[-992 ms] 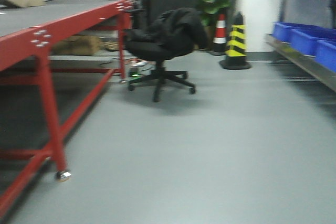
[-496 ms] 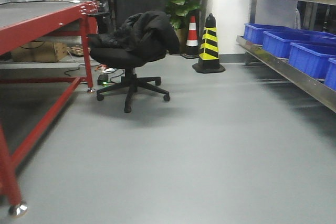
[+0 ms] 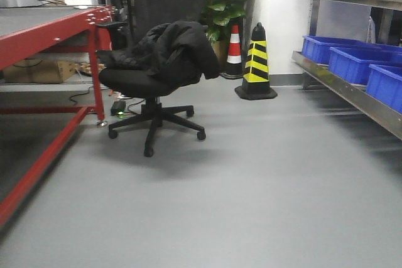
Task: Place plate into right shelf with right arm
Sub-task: 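Hold the plate in the right gripper while the base drives away, then carry the plate with the right gripper toward the blue-bin shelf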
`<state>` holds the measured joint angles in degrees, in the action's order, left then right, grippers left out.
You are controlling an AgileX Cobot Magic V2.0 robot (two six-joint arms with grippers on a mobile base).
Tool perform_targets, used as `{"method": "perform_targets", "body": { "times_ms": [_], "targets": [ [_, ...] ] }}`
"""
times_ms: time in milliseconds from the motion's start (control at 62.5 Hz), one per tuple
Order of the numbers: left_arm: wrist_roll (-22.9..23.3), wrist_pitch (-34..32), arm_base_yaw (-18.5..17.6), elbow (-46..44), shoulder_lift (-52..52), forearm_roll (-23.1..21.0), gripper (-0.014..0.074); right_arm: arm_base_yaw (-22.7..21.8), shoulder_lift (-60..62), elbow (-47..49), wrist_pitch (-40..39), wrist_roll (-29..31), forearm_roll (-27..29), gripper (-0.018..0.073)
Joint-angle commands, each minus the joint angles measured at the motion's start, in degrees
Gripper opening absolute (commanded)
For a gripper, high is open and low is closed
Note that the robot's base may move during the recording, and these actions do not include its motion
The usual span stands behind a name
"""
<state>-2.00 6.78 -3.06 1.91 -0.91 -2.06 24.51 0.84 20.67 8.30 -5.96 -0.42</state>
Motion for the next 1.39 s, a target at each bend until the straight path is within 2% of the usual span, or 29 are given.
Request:
{"method": "perform_targets", "body": {
  "times_ms": [0,1377],
  "targets": [
    [0.2,-4.9,0.1,0.5,-0.4,-0.3,-0.0047,-0.1,-0.5,1.4,-5.6,-0.2,-0.6,0.0064],
    [0.2,-4.9,0.1,0.5,-0.4,-0.3,-0.0047,-0.1,-0.5,1.4,-5.6,-0.2,-0.6,0.0064]
  ]
}}
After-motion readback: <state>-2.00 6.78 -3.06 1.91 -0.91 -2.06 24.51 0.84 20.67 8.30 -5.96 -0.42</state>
